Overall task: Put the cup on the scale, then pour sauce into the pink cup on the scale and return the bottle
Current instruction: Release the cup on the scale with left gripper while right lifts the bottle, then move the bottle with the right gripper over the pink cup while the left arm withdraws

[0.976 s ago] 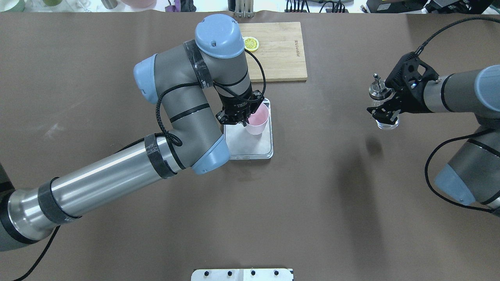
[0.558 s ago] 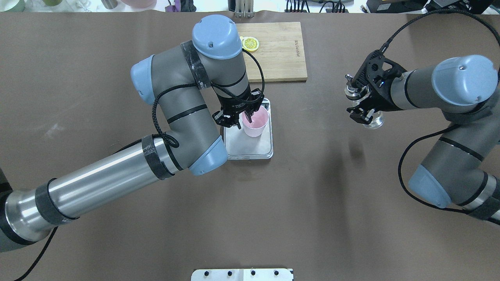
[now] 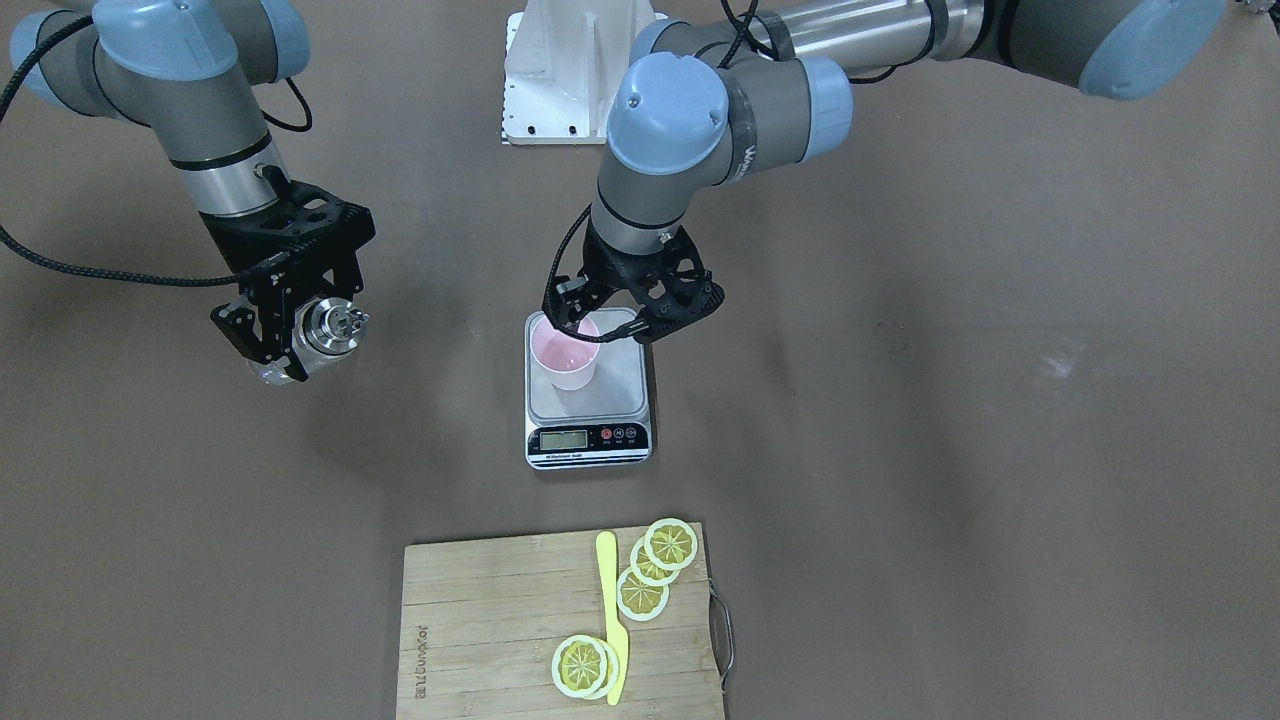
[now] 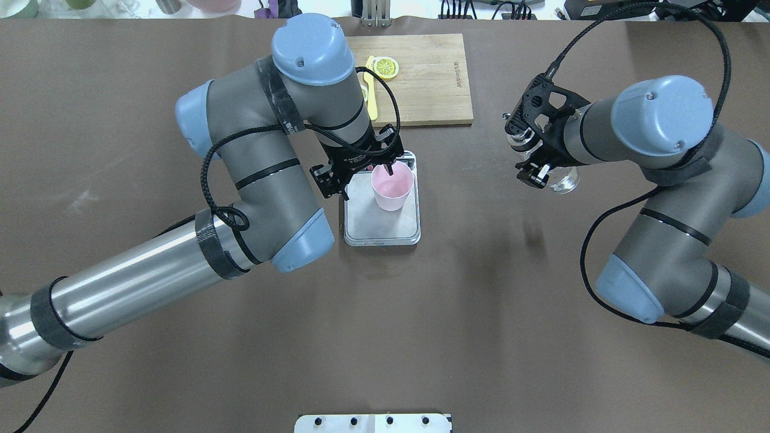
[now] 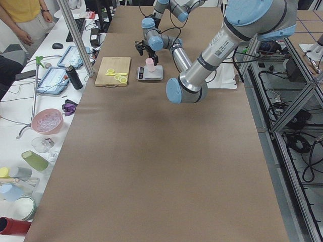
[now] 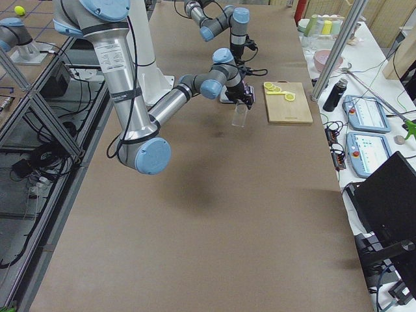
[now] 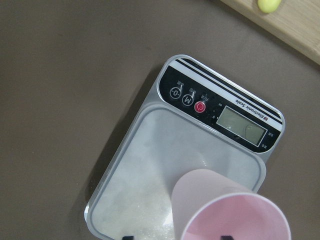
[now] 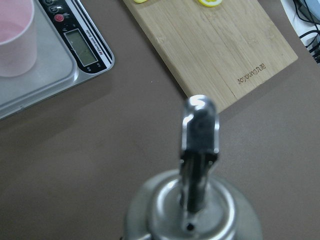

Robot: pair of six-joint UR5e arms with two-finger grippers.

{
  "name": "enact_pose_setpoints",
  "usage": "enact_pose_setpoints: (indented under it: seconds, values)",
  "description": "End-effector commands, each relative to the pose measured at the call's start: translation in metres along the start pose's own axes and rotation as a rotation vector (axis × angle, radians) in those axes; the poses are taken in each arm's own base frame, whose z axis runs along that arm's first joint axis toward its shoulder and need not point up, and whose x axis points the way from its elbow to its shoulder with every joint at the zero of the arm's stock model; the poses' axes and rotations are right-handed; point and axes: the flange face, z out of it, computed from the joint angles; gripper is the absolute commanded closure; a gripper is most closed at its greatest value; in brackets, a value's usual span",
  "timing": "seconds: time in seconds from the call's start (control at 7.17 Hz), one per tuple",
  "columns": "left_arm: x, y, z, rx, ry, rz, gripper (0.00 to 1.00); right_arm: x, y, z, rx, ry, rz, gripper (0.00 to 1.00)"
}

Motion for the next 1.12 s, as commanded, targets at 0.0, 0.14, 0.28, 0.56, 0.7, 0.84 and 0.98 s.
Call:
enact_pose_setpoints:
  seconds: [0.0,0.14,0.28,0.56,0.7,0.84,0.98]
  values:
    - [-0.033,-0.019,-0.03,-0.005,-0.012,0.054,0.09,-0.022,-0.029,0.0,-0.074,0.044,-0.026,0.56]
    - [-0.056,-0.023,-0.048,-0.002,-0.025,0.078,0.09,-0.026,-0.034,0.001,-0.097,0.049,-0.031,0.56]
    - [-0.083,-0.031,-0.067,0.015,-0.04,0.121,0.04,-0.03,-0.044,-0.002,-0.119,0.056,-0.033,0.56]
    - [-0.139,-0.06,-0.097,0.054,-0.058,0.219,0.02,-0.042,-0.066,-0.005,-0.157,0.076,-0.047,0.56]
    - [-0.158,-0.08,-0.109,0.078,-0.062,0.249,0.02,-0.047,-0.073,-0.007,-0.176,0.077,-0.052,0.56]
    - [-0.184,-0.112,-0.121,0.11,-0.082,0.285,0.02,-0.053,-0.089,-0.008,-0.199,0.095,-0.061,0.56]
    - [-0.207,-0.13,-0.133,0.13,-0.094,0.329,0.02,-0.059,-0.102,-0.001,-0.219,0.106,-0.068,0.56]
